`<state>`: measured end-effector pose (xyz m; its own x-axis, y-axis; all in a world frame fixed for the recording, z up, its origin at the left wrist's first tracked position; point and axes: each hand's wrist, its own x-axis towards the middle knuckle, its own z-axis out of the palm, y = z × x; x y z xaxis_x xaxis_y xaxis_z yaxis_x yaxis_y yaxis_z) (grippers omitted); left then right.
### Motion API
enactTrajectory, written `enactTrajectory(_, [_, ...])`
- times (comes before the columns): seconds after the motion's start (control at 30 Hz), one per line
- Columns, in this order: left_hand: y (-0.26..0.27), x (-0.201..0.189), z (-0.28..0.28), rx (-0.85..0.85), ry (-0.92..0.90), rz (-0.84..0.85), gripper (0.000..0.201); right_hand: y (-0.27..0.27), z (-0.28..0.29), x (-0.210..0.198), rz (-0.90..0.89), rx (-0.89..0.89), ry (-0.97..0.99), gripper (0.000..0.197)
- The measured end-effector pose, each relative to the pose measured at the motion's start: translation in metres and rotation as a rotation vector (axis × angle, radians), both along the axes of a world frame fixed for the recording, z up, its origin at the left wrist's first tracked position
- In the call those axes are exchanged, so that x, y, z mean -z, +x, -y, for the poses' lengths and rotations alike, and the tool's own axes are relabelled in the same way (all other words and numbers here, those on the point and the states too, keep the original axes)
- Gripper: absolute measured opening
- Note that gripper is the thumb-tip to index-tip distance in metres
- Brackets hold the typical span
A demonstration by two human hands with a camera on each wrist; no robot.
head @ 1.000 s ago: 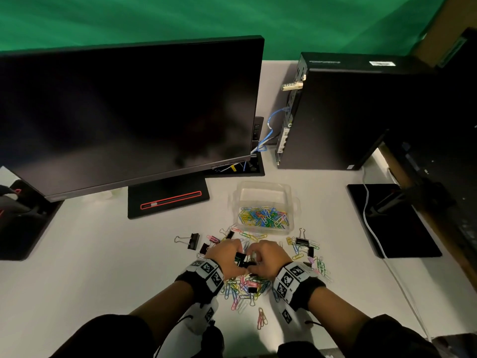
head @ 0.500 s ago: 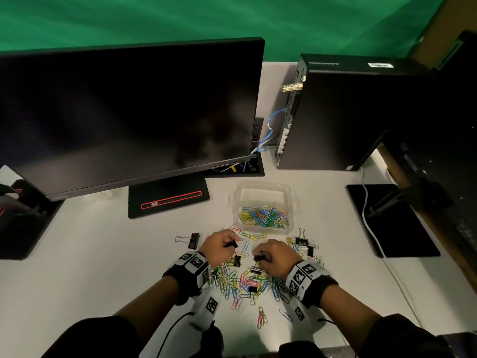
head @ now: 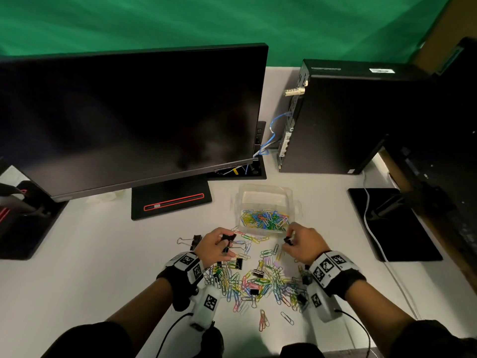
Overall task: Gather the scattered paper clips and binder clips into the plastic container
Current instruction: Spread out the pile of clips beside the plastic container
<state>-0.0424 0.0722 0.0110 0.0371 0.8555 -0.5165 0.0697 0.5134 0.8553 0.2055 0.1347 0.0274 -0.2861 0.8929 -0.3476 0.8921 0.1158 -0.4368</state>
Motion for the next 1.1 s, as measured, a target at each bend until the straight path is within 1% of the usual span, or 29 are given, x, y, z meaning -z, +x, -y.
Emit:
enactTrajectory(0.1, [0.001,-0.004,-0.001,-0.044,-0.055,0.067,0.021,0.024,-0.003,0.005,0.115,0.097,-0.05,0.019])
enactTrajectory(0.17, [0.003,-0.006,-0.001,-0.055,-0.082,0.096,0.022,0.033,-0.001,0.008,0.183,0.104,-0.087,0.019])
enactTrajectory(0.27, [0.01,-0.009,-0.002,-0.042,-0.078,0.072,0.022,0.035,0.005,0.01,0.229,0.085,-0.091,0.028])
enactTrajectory(0.33, [0.015,-0.011,-0.003,-0.037,-0.058,0.061,0.017,0.024,0.01,0.002,0.155,0.077,-0.045,0.028])
enactTrajectory(0.4, [0.02,-0.012,-0.003,-0.035,-0.035,0.071,0.013,0.004,0.017,-0.009,-0.022,0.026,-0.017,0.024])
enactTrajectory(0.47, [0.025,-0.011,-0.004,-0.038,-0.01,0.071,0.01,-0.02,0.026,-0.022,-0.192,-0.037,-0.044,0.028])
enactTrajectory(0.5, [0.028,-0.009,-0.004,-0.047,0.007,0.066,0.01,-0.031,0.03,-0.025,-0.236,-0.066,-0.061,0.033])
enactTrajectory(0.6, [0.033,-0.009,-0.005,-0.072,0.072,0.061,0.013,-0.052,0.033,-0.016,-0.247,-0.13,-0.074,0.041])
enactTrajectory(0.67, [0.036,-0.011,-0.005,-0.078,0.106,0.053,0.02,-0.057,0.031,-0.005,-0.245,-0.128,-0.1,0.039])
enactTrajectory(0.73, [0.037,-0.012,-0.005,-0.083,0.121,0.027,0.022,-0.059,0.03,0.001,-0.273,-0.105,-0.114,0.04])
enactTrajectory(0.8, [0.036,-0.01,-0.005,-0.067,0.121,-0.089,0.021,-0.06,0.031,0.003,-0.3,-0.071,-0.096,0.044])
enactTrajectory(0.87, [0.033,-0.005,-0.004,-0.008,0.154,-0.303,0.027,-0.06,0.03,0.003,-0.302,-0.054,-0.056,0.043])
enactTrajectory(0.93, [0.03,0.001,-0.003,0.092,0.186,-0.482,0.035,-0.059,0.03,0.002,-0.297,-0.053,-0.028,0.042])
enactTrajectory(0.97, [0.03,0.002,-0.001,0.133,0.19,-0.532,0.037,-0.058,0.03,0.002,-0.295,-0.061,-0.017,0.042])
enactTrajectory(1.0, [0.03,0.003,-0.001,0.153,0.192,-0.546,0.037,-0.058,0.031,0.002,-0.291,-0.073,-0.008,0.042])
enactTrajectory(1.1, [0.031,0.004,-0.002,0.142,0.207,-0.542,0.032,-0.056,0.033,0.002,-0.281,-0.086,0.02,0.037])
